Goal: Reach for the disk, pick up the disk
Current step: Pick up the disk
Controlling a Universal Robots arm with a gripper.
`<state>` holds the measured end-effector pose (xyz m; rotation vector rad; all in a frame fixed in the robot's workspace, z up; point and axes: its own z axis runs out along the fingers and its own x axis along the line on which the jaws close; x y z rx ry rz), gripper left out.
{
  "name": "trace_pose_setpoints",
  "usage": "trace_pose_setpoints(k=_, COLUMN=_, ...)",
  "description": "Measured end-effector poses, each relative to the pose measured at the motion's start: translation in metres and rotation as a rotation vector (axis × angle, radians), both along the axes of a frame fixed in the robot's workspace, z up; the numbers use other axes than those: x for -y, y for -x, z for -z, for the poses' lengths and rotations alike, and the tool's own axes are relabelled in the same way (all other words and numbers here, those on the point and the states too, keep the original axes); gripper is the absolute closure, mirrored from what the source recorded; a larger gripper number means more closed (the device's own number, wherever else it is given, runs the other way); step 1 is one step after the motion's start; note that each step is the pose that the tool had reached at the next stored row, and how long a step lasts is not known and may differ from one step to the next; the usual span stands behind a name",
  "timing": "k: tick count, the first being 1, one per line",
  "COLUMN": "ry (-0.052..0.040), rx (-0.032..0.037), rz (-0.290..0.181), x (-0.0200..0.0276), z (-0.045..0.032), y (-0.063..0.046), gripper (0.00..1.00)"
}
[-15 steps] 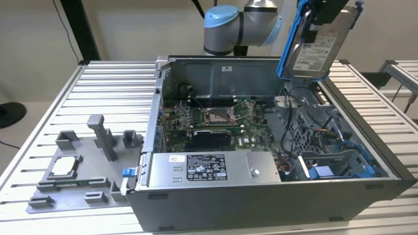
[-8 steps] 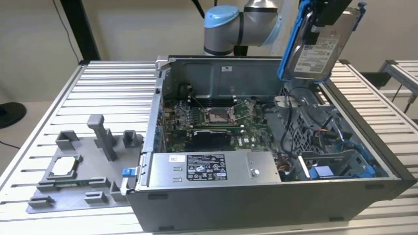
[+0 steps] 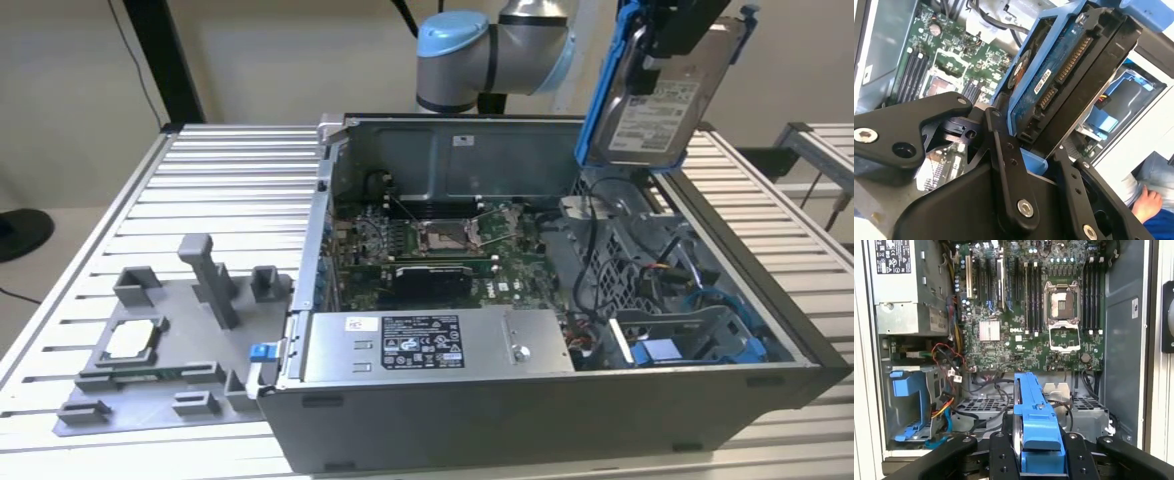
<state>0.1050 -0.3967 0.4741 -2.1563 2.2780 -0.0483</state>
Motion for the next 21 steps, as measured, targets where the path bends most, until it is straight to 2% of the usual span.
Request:
trace_pose_setpoints(k=3, ry=-0.0001, rx=0.0004, rz=0.004, x=0.0028, z=-0.0001, y=0.000, gripper=1.00)
trace_pose_setpoints(k=6, ry=-0.0006, rx=0.0004, rz=0.005, x=0.0080, z=-0.0006, y=0.000, gripper=1.00)
trace_pose_setpoints(k=21, ry=-0.0019, rx=0.0004, rz=0.005, x=0.0374, z=-0.0063, y=0.000, gripper=1.00)
